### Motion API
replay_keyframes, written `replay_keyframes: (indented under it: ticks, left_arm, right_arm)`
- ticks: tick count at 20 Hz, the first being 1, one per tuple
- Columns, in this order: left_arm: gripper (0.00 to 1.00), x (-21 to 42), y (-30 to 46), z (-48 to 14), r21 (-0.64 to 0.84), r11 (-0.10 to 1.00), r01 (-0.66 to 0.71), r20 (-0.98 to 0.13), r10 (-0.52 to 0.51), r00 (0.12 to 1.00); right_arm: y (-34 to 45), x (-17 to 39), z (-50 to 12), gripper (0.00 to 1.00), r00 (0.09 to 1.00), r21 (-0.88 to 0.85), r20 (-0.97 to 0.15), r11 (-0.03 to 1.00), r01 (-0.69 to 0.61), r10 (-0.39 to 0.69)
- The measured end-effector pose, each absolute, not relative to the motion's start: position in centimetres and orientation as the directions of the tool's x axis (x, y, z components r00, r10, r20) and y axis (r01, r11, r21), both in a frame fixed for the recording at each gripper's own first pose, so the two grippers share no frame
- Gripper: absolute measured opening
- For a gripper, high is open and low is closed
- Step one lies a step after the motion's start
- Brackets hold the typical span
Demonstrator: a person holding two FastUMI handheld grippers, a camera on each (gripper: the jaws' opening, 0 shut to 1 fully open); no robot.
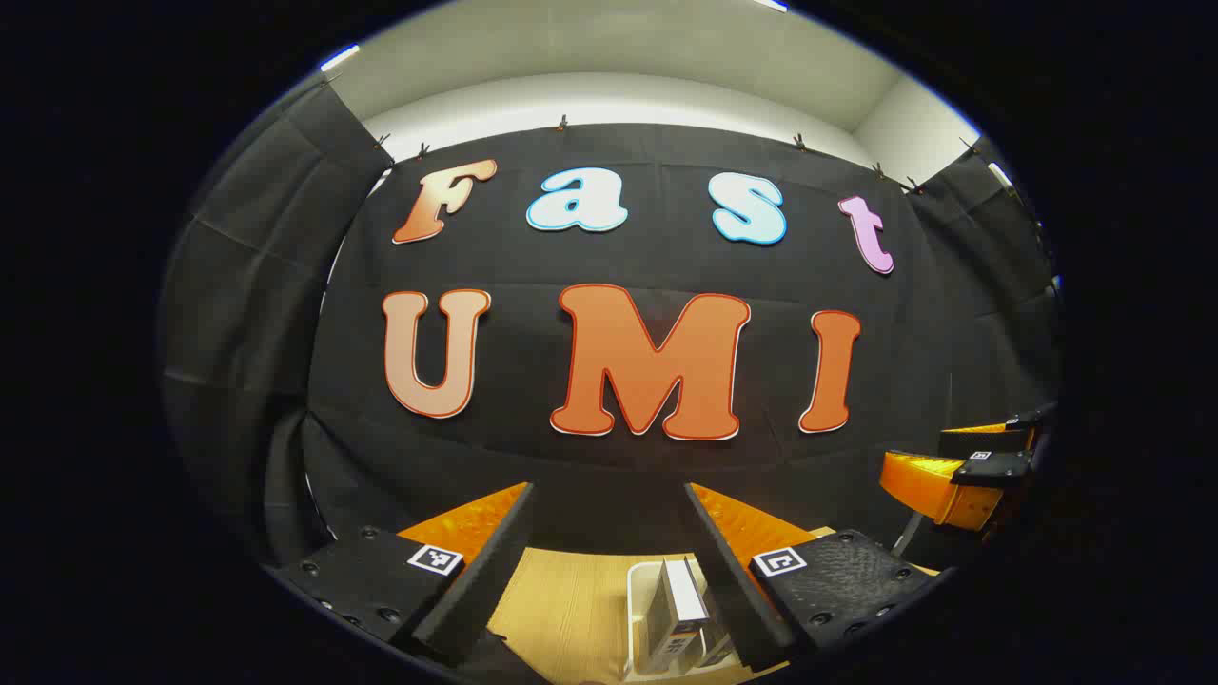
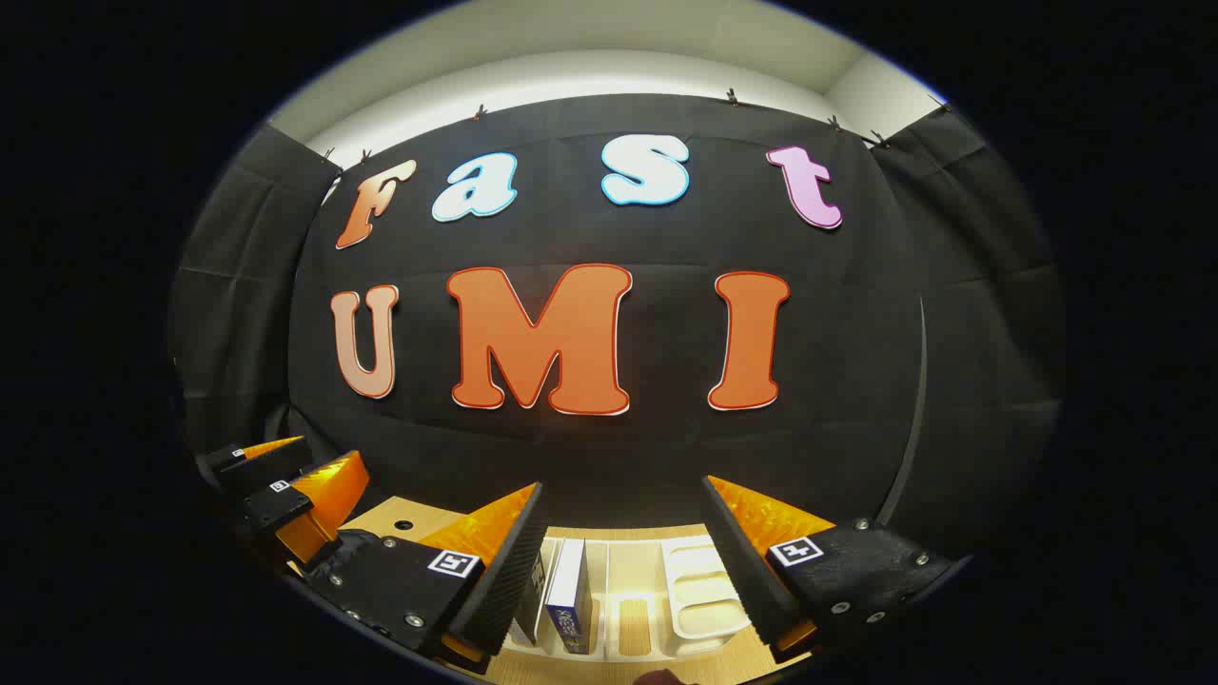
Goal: Open the schoolbag, grab two books from the bookshelf and put them into the schoolbag.
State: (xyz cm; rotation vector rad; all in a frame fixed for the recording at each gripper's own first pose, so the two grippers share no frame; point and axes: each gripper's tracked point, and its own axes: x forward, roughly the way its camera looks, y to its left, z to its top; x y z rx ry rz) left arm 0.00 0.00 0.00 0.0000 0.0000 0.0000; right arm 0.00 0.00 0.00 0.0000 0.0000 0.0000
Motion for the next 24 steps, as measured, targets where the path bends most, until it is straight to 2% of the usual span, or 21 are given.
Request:
replay_keyframes:
  ticks: [24]
  left_arm:
    - [0.94, -0.73, -0.73, 0.25, 0.038, 0.999, 0.024, 0.015, -0.025, 1.0]
  right_arm:
    - [-0.33, -0.55, -0.09, 0.95, 1.0, -0.005, 0.001, 1.0, -0.003, 0.003]
